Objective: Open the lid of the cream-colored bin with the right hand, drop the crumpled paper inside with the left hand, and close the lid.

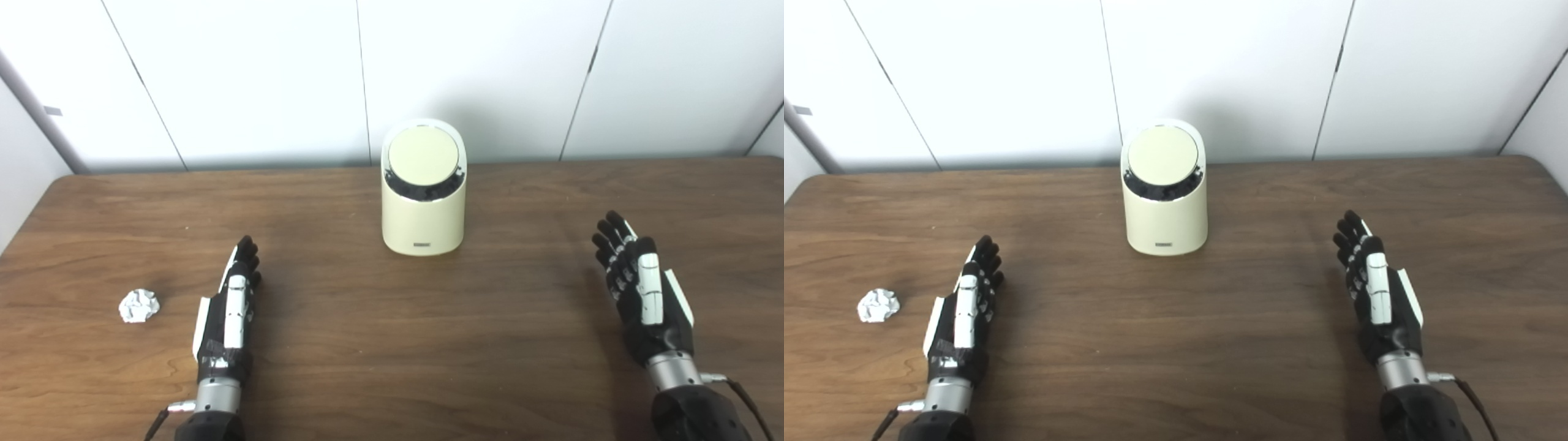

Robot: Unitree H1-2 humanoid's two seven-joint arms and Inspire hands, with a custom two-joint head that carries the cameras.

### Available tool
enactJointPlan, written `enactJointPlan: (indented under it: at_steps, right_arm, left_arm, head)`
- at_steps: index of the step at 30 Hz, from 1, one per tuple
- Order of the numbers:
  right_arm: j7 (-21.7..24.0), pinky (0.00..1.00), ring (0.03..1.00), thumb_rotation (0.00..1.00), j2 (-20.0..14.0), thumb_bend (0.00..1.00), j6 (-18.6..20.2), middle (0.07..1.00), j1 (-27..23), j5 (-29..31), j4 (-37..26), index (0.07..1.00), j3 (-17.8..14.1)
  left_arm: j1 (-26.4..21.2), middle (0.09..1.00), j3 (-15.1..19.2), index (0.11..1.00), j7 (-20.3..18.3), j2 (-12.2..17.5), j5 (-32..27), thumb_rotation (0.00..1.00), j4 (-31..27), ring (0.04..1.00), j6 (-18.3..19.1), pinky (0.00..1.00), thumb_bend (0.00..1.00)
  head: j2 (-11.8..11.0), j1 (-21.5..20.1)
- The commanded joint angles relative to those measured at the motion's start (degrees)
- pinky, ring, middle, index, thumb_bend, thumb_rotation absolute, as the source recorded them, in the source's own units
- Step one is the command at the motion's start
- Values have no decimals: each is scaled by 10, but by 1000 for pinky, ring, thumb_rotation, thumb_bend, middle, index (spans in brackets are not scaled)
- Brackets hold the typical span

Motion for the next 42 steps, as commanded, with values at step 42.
enactJointPlan:
  at_steps: [42]
  right_arm:
    - [-1, 996, 975, 983, -17, 613, 26, 968, -85, -8, -36, 932, 16]
  left_arm:
    - [20, 972, -7, 980, 8, -7, 20, 956, -23, 999, -14, 1000, 400]
  head:
    - [-15, 8]
